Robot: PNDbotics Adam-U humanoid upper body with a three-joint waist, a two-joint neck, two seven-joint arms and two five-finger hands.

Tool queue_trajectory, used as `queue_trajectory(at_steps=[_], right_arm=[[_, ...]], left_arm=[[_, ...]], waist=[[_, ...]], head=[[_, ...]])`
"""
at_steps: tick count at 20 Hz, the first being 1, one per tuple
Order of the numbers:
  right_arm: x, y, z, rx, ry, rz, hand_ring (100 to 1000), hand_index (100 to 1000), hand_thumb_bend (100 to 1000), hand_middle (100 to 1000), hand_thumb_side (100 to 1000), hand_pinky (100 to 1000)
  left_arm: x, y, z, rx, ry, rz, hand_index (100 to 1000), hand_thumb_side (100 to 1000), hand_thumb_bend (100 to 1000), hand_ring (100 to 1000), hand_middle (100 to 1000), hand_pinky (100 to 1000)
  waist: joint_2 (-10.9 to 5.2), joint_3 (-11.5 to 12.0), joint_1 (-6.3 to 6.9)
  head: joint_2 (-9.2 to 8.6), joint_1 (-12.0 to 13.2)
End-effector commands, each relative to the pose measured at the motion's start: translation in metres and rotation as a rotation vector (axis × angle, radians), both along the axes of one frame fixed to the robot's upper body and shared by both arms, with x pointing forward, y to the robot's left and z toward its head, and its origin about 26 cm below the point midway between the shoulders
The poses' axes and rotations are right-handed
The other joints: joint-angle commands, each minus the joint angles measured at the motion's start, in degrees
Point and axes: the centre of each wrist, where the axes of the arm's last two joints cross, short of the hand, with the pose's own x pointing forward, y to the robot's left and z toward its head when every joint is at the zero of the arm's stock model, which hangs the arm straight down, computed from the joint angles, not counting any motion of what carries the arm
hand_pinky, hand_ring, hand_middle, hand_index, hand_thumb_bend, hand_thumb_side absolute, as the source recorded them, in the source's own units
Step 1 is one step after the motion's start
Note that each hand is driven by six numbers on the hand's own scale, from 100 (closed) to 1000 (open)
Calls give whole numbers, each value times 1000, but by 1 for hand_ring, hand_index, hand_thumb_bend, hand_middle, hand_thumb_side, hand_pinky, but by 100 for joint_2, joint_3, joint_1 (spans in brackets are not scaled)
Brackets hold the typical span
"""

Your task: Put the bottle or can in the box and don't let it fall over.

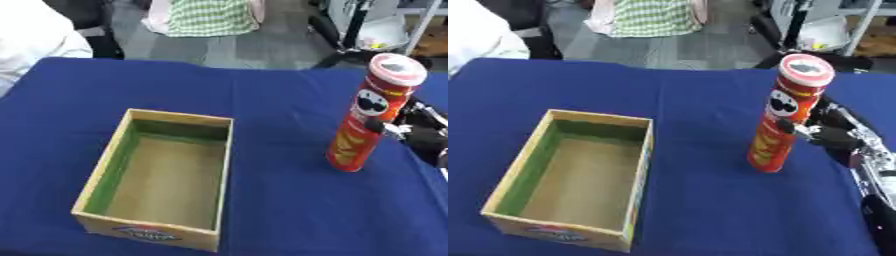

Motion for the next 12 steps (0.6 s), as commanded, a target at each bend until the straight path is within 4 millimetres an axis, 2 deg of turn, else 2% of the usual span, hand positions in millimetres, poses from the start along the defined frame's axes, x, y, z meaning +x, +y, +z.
queue_trajectory(at_steps=[1, 12], right_arm=[[2, 0, 16, -21, -38, 3, 967, 988, 625, 995, 100, 921], [4, 4, 18, -24, -34, 4, 975, 978, 630, 1000, 100, 924]], left_arm=[[1, 0, 5, 13, -14, -7, 828, 735, 100, 771, 824, 922], [1, 0, 5, 10, -17, -5, 829, 735, 100, 770, 824, 922]], waist=[[-28, 6, 1], [-20, 22, -9]], head=[[-74, 18], [-109, 12]])
